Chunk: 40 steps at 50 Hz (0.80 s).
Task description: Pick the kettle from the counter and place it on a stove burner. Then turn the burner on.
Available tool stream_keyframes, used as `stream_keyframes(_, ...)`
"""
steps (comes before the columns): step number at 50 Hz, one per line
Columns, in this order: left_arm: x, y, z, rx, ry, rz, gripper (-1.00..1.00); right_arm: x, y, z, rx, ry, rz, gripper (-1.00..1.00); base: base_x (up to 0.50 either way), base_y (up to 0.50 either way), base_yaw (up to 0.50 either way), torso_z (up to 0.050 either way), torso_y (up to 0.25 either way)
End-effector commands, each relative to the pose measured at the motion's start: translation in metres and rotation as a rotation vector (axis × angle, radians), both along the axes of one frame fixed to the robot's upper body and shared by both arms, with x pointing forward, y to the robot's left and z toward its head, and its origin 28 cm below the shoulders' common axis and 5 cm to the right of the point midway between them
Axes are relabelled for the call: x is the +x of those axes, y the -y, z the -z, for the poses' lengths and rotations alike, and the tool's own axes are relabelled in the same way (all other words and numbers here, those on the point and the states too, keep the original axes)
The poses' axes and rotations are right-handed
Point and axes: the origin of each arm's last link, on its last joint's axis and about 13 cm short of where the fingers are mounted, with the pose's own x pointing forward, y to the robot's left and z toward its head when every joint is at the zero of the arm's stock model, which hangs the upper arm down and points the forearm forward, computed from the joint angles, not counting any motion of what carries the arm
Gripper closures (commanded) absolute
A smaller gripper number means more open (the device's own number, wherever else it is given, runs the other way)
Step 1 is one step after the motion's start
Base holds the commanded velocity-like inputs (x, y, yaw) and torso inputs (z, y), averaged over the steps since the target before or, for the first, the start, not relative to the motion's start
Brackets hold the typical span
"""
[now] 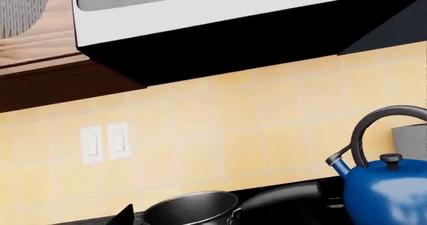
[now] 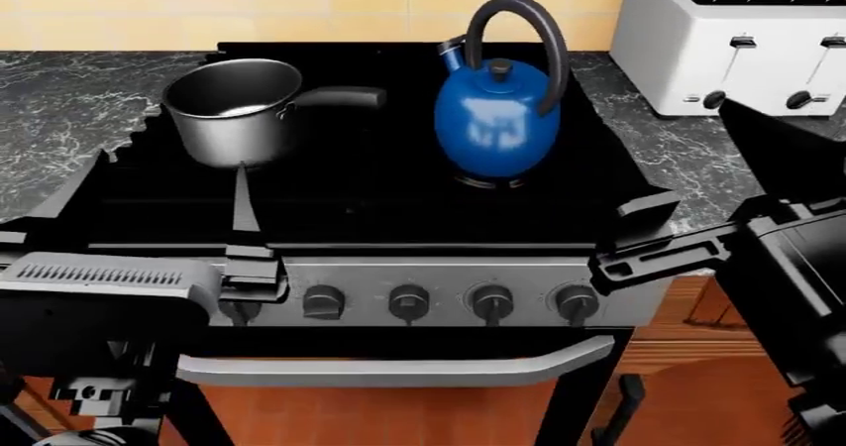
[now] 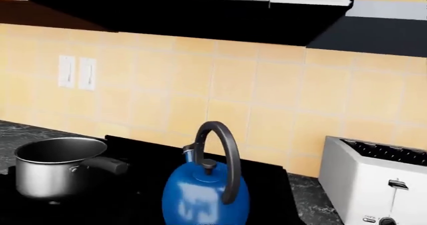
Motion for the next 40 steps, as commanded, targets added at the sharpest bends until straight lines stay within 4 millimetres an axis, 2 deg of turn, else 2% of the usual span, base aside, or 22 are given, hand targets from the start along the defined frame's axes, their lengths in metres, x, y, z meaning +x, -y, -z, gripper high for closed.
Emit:
stream_keyframes(1,0.0,0.001,0.0,-0.016,-0.003,0.012,-1.0,0.005,0.001,0.006,0.05,-0.007,0.001,-1.0,0.0,0.0,0.0,0.0,0.0)
stream_keyframes(10,-0.004,0.001,-0.006,-0.031,0.062,-0.006,-1.0,0.007,0.001,0.016,0.087,0.012,0.027,-1.0,0.0,0.0,0.0,0.0,0.0)
stream_keyframes(21,-0.007,0.001,-0.009,-0.022,0.089,-0.028,-1.0,-0.004,0.0,0.023,0.095,0.089,0.092,-1.0,0.0,0.0,0.0,-0.001,0.0)
stream_keyframes(30,-0.008,-0.001,-0.012,-0.038,0.116,-0.068,-1.0,-0.011,-0.001,0.029,0.096,0.128,0.145,-1.0,0.0,0.0,0.0,-0.05,0.012)
stream_keyframes(40,-0.007,-0.007,-0.017,-0.068,0.158,-0.091,-1.0,-0.012,-0.009,0.047,0.08,0.175,0.213,-1.0,0.0,0.0,0.0,-0.05,0.0)
